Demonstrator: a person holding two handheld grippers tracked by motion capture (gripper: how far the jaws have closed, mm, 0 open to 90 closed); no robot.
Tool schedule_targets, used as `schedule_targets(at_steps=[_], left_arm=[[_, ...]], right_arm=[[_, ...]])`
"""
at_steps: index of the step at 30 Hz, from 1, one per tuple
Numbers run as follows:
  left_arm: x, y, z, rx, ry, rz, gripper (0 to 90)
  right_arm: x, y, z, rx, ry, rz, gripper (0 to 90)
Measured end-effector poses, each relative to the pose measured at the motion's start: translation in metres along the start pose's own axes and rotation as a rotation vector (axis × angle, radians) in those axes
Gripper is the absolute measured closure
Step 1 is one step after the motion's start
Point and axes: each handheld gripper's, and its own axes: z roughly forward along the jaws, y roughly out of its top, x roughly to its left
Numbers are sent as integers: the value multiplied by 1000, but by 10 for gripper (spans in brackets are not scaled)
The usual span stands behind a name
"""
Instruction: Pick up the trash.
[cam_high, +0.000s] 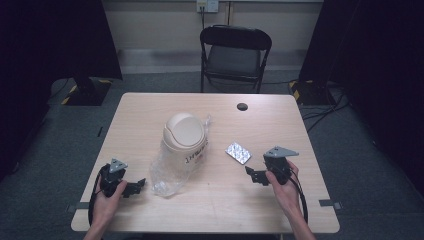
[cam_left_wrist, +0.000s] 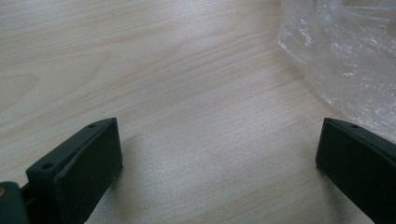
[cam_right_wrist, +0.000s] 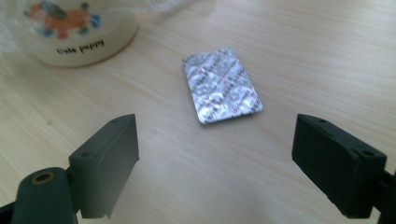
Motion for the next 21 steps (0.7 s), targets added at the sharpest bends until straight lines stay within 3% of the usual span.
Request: schedule_targets(at_steps=[13,21], left_arm=[[0,0,0,0,1,0,0],[0,0,0,0,0,1,0]], right_arm=[[24,34,22,-17,63,-57,144],[40,77,28,-66,132,-83,141]])
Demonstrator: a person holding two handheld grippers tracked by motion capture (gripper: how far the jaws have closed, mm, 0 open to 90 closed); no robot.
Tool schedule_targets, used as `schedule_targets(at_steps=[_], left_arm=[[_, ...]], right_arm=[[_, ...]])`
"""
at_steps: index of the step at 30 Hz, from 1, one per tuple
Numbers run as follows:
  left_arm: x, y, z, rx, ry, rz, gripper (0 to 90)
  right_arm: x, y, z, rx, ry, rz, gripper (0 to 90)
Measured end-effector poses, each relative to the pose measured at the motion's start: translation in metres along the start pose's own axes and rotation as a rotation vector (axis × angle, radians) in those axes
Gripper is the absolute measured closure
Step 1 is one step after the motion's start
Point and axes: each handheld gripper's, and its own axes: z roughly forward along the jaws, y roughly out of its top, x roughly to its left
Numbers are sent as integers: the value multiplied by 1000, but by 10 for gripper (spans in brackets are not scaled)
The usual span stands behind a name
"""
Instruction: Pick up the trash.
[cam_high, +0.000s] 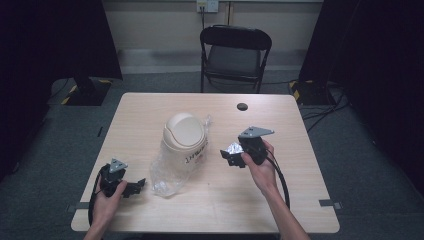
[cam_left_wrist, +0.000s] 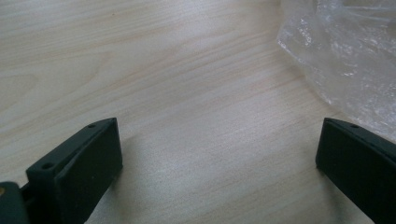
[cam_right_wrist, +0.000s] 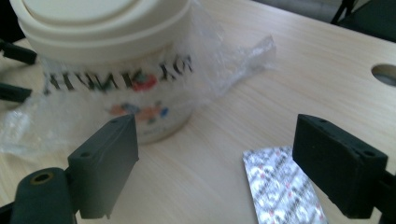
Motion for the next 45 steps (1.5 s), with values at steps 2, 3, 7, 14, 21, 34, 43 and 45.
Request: schedule_targets(at_steps=[2,3,7,14,21,34,43,45], left_arm=[[0,0,0,0,0,0,0],[0,0,0,-1,-1,-1,0],[0,0,0,0,0,0,0],[0,0,0,-1,-1,0,0],[0,0,0,-1,-1,0,0],[0,0,0,0,-1,0,0],[0,0,0,-1,-1,-1,0],[0,0,0,-1,0,0,0]], right_arm=[[1,5,3,0,6,-5,141],[2,10,5,-2,11,-13,141],[7,27,18,-4,37,-28,141],[19,56,34,-20,62,-56,141],[25,71,49,-22,71,-68,140],[24,65,80,17,74,-39,136],[17,64,92,33,27,-11,139],[15,63,94,27,39,4,139]])
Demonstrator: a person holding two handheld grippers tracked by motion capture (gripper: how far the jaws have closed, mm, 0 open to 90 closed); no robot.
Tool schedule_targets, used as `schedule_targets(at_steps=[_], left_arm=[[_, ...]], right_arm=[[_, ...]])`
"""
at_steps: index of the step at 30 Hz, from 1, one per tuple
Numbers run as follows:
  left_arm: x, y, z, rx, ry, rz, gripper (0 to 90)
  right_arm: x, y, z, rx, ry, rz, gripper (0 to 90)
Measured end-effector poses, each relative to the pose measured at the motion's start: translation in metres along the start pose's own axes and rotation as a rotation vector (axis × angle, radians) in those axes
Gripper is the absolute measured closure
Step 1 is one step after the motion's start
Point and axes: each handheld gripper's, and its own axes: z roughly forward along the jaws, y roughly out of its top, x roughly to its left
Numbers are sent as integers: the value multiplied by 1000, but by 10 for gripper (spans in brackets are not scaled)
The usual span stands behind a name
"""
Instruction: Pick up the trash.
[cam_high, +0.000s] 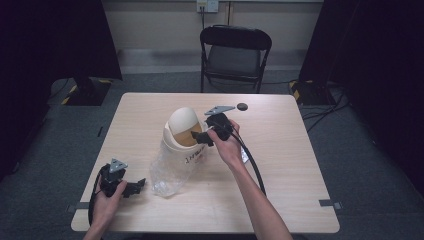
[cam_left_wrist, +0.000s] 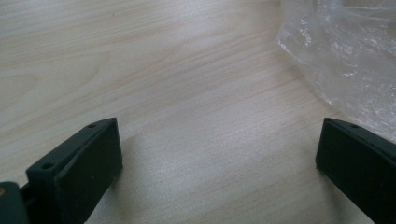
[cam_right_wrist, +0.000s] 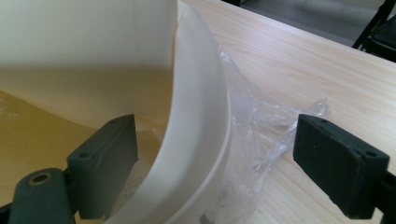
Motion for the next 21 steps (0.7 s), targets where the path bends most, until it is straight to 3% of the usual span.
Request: schedule_targets(at_steps=[9,17,21], left_arm=[[0,0,0,0,-1,0,0],[0,0,0,1,-1,0,0],[0,0,0,1,0,0,0]], right_arm=[[4,2,-7,-18,20,-15,146],[0,2,-27,-43,18,-15,144],[-3,4,-42,-86,29,-5,142]])
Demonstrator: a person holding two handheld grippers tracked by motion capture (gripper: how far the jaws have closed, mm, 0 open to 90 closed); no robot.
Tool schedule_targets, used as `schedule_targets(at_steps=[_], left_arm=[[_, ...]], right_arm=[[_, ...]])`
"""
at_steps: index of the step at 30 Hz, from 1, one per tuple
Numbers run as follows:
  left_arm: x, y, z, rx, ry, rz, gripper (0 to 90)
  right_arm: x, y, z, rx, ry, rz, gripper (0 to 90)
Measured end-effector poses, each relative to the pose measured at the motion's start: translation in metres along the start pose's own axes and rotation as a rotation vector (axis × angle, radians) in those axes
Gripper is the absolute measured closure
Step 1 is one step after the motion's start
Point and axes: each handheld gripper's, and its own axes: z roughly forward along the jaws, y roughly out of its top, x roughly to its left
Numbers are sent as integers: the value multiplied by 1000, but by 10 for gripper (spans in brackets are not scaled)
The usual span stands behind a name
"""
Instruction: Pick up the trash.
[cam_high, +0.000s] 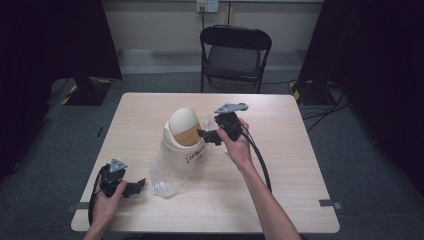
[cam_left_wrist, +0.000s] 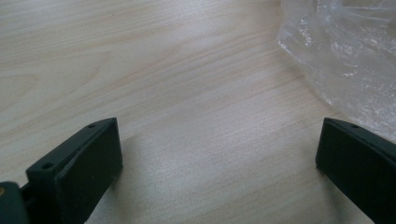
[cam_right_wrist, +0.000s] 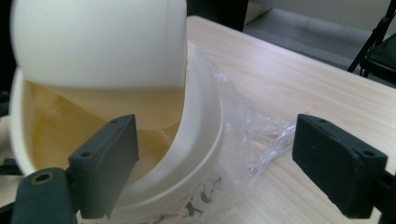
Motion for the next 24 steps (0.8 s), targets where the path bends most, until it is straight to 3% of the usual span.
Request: schedule_targets(at_steps=[7,9,12,13,14,17,24], left_arm=[[0,0,0,0,-1,0,0],[0,0,0,0,0,0,0],[0,0,0,0,0,1,0],[0,0,0,0,0,0,0],[0,0,0,0,0,0,0],[0,0,0,-1,0,0,0],[0,0,0,-1,-1,0,0]], right_arm=[[-14,-7,-29,-4,-41,4,141],[-24,-18,-43,0,-69,10,140],[-31,-27,-49,14,-89,18,139],[-37,-38,-53,21,-100,34,139],[-37,-38,-53,21,-100,34,139],[-49,-63,-54,53,-115,67,139],[-61,-97,-47,97,-125,115,138]])
